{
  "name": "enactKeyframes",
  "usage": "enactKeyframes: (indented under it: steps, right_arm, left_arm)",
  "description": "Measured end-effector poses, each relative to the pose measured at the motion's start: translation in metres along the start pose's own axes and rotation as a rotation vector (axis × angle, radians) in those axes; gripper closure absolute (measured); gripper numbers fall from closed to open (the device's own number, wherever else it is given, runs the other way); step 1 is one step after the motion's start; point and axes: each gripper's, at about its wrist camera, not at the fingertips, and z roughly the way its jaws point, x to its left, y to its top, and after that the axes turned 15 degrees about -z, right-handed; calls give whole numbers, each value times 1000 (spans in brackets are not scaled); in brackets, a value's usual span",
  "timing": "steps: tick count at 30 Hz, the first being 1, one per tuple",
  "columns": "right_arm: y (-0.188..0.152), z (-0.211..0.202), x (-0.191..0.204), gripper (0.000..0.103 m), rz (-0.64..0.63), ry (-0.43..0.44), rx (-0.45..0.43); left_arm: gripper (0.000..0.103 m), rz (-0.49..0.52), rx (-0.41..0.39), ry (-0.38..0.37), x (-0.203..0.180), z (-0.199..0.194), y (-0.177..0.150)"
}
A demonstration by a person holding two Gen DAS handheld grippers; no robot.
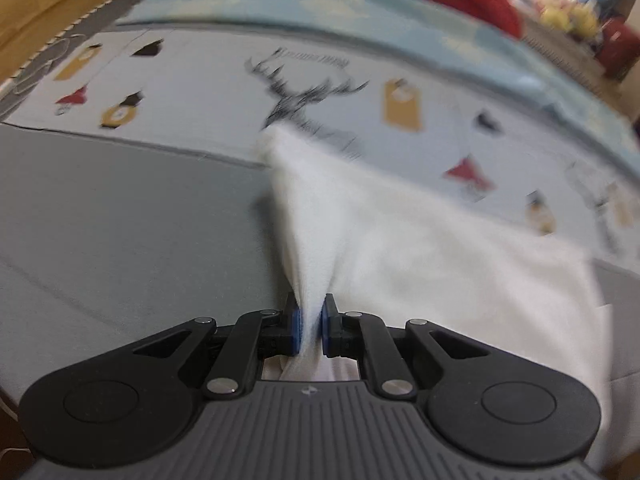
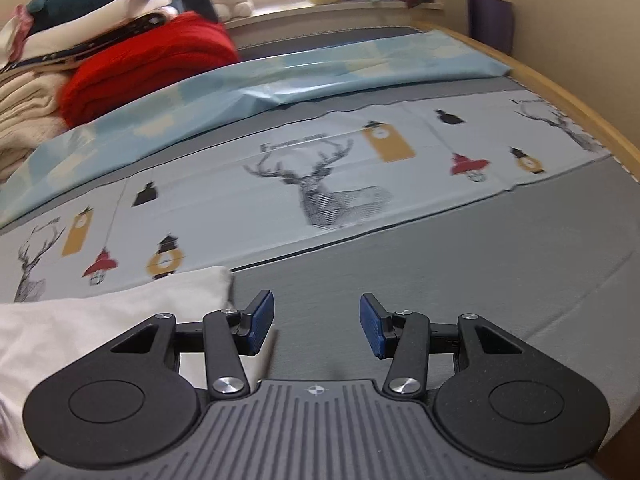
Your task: Fold small clothes
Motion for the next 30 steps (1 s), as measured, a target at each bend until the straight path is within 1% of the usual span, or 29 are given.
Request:
enactKeyframes:
  steps: [3,6,9,12,15,17,18,19,20,22,24,26,28,30]
  right_arm:
    - [1,-4,11,53,-48,14,-18]
    - [0,-10,13,53,-82,18,-37]
    - [-2,-15,6,53,-77,29,-39]
    - [-6,-18,-3,53,-64,31,-35]
    - [-12,-20,-12,53,-72,24,-22]
    - [-16,-21,-17,53,-82,17,-14]
    - [-18,-22,-20,53,-84,15,-7]
    - [-19,-22,-23,53,-83,15,-4]
    - [-20,-22,-26,53,-79,15,-2]
    - [-21,-21,-31,53,-65,17,4]
    - [-21,-19,-34,53,-51,29,9]
    - [-18,-16,-32,53,-44,52,8]
    - [-16,-11,-25,53,-50,87,16]
    - [-15,-3,-14,52,-49,156,44]
  left_arm:
    - [93,-27,22,-118,-21,-11,2]
    - [94,-43,52,-218,-59,-16,-4]
    - [94,-43,86,-325,-105,-20,-16]
    - [94,-32,138,-433,-164,-19,-37]
    - [93,-4,183,-513,-223,-16,-64]
    - [87,7,217,-546,-251,-13,-78]
    - [87,25,235,-590,-262,-13,-83]
    - [83,46,244,-638,-270,-15,-86]
    - [80,59,227,-653,-273,-19,-87]
    - [78,78,183,-638,-270,-23,-83]
    - [78,59,191,-587,-254,-17,-76]
    - [78,38,218,-526,-234,-7,-69]
    - [78,78,235,-453,-217,-1,-66]
    - [78,148,248,-388,-202,1,-68]
